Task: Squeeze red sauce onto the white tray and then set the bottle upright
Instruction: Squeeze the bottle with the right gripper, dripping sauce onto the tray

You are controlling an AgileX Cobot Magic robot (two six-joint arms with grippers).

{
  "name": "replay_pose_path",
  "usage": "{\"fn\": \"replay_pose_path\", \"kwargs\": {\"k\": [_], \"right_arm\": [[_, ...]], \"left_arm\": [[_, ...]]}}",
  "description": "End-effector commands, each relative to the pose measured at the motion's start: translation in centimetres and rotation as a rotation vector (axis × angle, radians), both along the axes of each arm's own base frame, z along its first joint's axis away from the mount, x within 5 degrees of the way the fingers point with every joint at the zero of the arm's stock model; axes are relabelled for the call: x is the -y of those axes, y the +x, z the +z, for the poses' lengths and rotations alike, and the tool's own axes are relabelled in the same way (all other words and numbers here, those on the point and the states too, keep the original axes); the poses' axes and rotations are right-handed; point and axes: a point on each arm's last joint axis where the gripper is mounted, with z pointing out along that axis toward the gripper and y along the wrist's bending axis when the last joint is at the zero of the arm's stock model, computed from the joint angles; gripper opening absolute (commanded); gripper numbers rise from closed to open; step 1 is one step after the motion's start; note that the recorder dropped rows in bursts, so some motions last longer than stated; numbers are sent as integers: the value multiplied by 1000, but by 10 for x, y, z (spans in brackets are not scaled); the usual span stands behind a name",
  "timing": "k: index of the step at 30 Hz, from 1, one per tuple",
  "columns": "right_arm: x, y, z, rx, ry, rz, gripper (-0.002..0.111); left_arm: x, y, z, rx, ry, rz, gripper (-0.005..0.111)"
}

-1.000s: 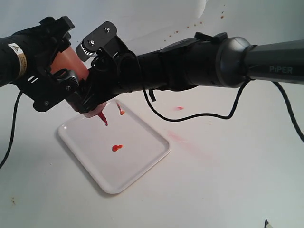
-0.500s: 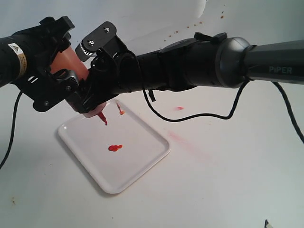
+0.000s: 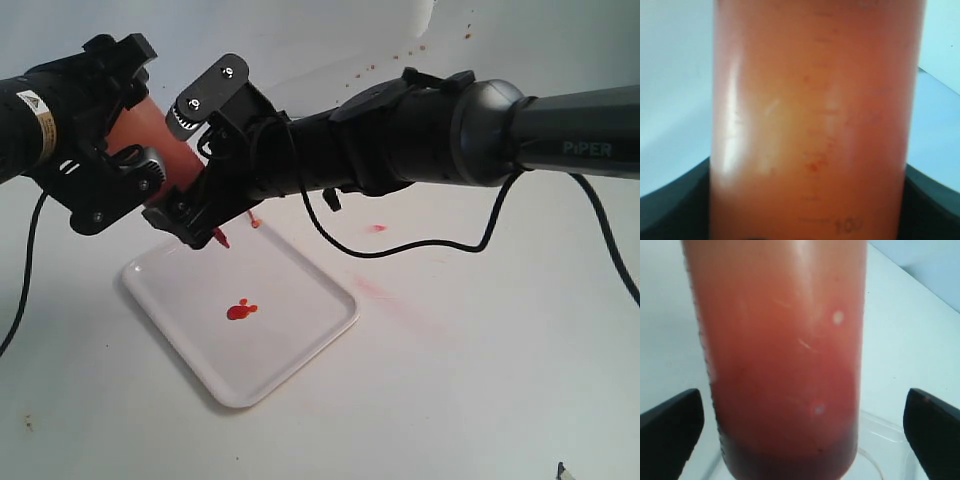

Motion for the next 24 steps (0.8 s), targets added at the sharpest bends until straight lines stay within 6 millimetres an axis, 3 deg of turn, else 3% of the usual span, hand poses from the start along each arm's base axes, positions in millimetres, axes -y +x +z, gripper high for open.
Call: {"fn": "replay_pose_path", "kwargs": {"k": [1, 17, 24], "right_arm": [[-2, -2, 2, -4, 8, 19, 105], [-5, -2, 7, 37, 60, 48, 105], [-10, -1, -14, 15, 43, 84, 105]], "left_arm": [[0, 0, 6, 22, 8, 14, 0], [0, 0, 6, 22, 24, 6, 0], [0, 0, 6, 22, 21, 7, 0]]}}
